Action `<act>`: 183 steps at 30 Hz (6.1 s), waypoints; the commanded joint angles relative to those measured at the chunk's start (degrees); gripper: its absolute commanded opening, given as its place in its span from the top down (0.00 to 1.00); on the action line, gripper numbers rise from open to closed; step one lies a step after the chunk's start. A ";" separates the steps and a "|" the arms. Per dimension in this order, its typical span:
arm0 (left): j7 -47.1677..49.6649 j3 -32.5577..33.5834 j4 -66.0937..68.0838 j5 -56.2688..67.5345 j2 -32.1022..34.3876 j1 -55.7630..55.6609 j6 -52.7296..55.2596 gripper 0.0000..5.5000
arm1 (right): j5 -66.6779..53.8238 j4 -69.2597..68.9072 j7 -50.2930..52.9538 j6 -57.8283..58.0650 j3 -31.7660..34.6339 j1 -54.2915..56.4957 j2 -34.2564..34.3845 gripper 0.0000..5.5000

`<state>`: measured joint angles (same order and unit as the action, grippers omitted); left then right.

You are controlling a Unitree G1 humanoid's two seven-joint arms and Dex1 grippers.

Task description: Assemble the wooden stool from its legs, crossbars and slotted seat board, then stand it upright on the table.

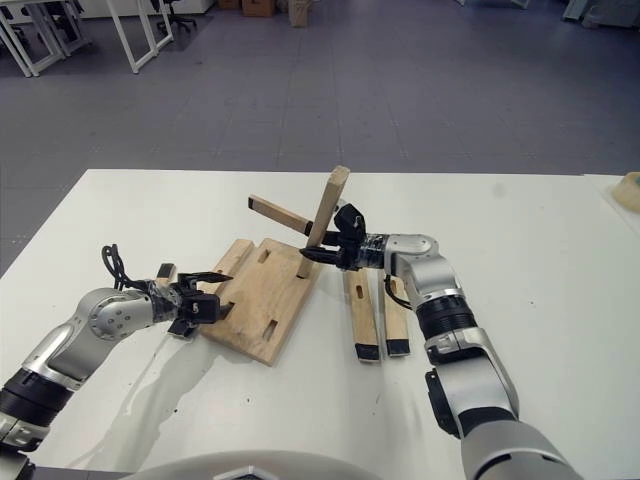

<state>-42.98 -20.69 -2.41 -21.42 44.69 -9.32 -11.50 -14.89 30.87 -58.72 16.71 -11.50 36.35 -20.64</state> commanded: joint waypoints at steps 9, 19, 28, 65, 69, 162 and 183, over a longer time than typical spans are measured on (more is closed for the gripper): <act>-2.25 -3.06 1.48 -1.31 -1.44 3.20 0.59 0.46 | -0.19 -6.03 -0.29 6.44 1.47 -3.61 -0.48 0.40; -2.13 -2.88 2.00 -1.34 -1.60 3.48 0.72 0.46 | 0.45 -15.91 -0.55 14.03 5.35 -11.04 -11.60 0.25; -1.93 -2.70 1.25 -1.29 -1.80 4.77 1.14 0.46 | -21.04 -27.28 18.56 24.54 30.99 12.01 -6.99 0.25; -0.37 -2.32 -1.58 -1.82 -4.26 5.35 10.59 0.46 | -23.20 -31.01 28.71 19.97 26.14 12.55 0.42 0.25; -0.72 -0.97 -6.95 0.76 -7.54 5.99 18.49 0.46 | -21.23 -33.31 31.05 20.70 29.37 2.30 -4.05 0.25; 35.01 29.16 -28.38 122.68 -23.62 -7.49 62.67 0.28 | -61.88 -48.83 9.98 40.59 19.96 -17.44 -8.07 0.63; 30.17 26.08 -24.52 117.24 -14.86 -5.75 60.80 0.61 | -55.44 -49.66 4.93 39.47 17.47 -19.43 -10.02 0.63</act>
<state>-12.18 4.67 -28.45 97.70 28.12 -15.95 49.05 -71.35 -18.21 -53.59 57.03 5.68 16.88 -29.60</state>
